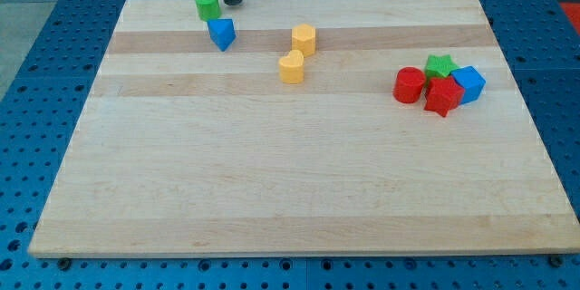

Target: Move green circle horizontal left to yellow heart

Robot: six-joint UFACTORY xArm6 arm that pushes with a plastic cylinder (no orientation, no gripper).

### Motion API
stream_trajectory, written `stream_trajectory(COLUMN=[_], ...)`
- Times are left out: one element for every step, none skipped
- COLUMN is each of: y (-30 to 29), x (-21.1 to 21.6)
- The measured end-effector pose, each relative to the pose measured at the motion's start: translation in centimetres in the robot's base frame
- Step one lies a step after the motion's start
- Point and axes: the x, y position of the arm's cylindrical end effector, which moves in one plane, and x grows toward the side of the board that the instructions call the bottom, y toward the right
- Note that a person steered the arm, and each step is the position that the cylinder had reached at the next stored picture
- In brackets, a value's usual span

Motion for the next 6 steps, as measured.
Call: stream_trajectory(y=[-0.9, -1.2, -6.9, -13.9, -16.2, -15.3], x=[-0.1, -0.1, -0.1, -0.1, -0.1, -0.1])
